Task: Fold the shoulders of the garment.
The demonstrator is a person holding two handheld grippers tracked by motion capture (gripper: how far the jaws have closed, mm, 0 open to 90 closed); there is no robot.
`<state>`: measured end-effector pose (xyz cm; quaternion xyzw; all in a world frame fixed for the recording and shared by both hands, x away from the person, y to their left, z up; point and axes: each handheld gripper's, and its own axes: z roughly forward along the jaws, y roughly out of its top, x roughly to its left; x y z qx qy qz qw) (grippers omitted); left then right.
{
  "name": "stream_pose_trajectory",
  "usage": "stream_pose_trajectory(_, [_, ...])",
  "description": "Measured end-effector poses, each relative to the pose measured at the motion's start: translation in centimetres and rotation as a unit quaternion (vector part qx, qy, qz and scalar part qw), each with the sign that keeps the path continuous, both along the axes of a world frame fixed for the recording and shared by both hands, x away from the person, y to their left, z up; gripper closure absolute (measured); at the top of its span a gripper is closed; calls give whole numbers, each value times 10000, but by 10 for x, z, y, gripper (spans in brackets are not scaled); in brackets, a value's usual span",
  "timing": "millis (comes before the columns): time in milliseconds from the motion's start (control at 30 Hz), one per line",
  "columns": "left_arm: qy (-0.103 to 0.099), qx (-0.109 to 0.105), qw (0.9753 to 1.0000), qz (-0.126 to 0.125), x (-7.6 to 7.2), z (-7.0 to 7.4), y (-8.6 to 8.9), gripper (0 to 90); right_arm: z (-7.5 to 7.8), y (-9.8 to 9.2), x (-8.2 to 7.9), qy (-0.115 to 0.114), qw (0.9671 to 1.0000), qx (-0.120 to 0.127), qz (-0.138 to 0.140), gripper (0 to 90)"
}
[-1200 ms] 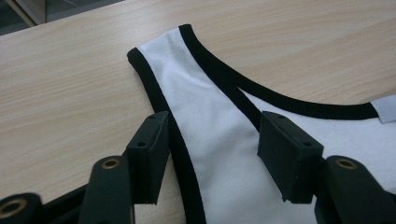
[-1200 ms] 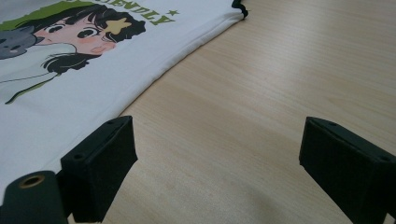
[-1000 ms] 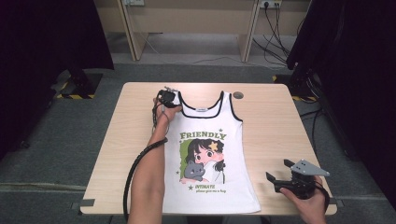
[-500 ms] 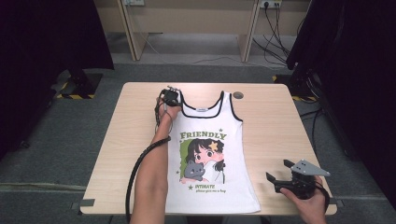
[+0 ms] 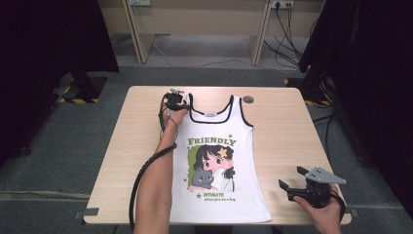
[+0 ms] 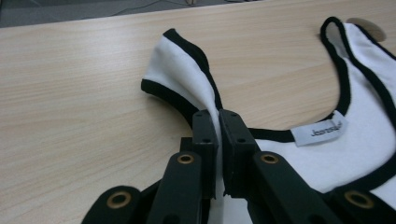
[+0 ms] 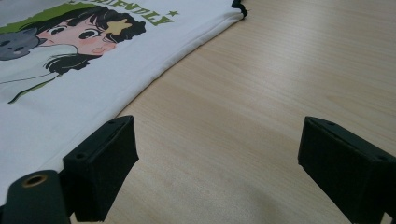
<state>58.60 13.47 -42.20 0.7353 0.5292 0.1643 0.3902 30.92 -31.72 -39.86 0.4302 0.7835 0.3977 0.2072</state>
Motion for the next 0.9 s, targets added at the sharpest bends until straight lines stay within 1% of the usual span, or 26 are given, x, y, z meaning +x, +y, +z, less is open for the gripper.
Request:
stream_pose_trajectory(33, [0,0,10000,0,0,0,0,846,0,0,0,5,10000,-7,12,121])
stream_pose_trajectory(67, [-75,102,9999,-29,-7,3,0,846,0,0,0,5,10000,-7,12,121])
stream_pose_trajectory(100, [-75,102,9999,-29,-7,3,0,843,0,0,0,5,10000,-7,12,121])
stream_pose_trajectory(133, [-149,116,9998,-40,-16,5,0,843,0,1,0,-3,10000,-17,35,121])
stream_pose_trajectory(200, [-149,116,9998,-40,-16,5,0,842,-1,3,0,7,10000,-35,55,121])
stream_pose_trajectory(233, [-217,159,9996,-93,-24,6,-3,842,-1,3,0,7,10000,-35,55,121])
stream_pose_trajectory(267, [-217,159,9996,-93,-24,6,-3,840,-1,3,0,7,10000,-35,55,121])
stream_pose_trajectory(300, [-295,221,9993,-102,-33,6,-4,840,-1,4,0,3,10000,-42,67,121])
stream_pose_trajectory(367, [-295,221,9993,-102,-33,6,-4,838,-1,4,0,7,9999,-64,81,121])
stream_pose_trajectory(400, [-393,237,9989,-92,-43,5,-5,838,-1,4,0,7,9999,-64,81,121])
stream_pose_trajectory(467, [-393,237,9989,-92,-43,5,-5,834,-1,5,0,2,9999,-76,94,120])
stream_pose_trajectory(500, [-459,257,9986,-109,-52,3,-5,834,-1,5,0,2,9999,-76,94,120])
stream_pose_trajectory(533, [-459,257,9986,-109,-52,3,-5,827,-1,5,0,2,9999,-76,94,120])
stream_pose_trajectory(567, [-529,326,9979,-169,-60,2,-7,827,-1,6,-1,6,9999,-94,107,120])
stream_pose_trajectory(600, [-529,326,9979,-169,-60,2,-7,822,-1,6,-1,6,9999,-94,107,120])
stream_pose_trajectory(633, [-571,353,9976,-186,-66,1,-8,820,-2,7,0,12,9999,-115,126,120])
stream_pose_trajectory(700, [-609,373,9973,-195,-73,0,-10,816,-2,7,0,14,9998,-124,132,119])
stream_pose_trajectory(767, [-612,364,9973,-206,-81,-3,-12,808,-2,7,0,15,9998,-129,134,118])
stream_pose_trajectory(833, [-618,436,9967,-284,-89,-6,-14,801,-2,8,0,23,9998,-132,136,117])
stream_pose_trajectory(900, [-611,432,9967,-310,-97,-8,-15,787,-2,8,0,15,9998,-143,150,116])
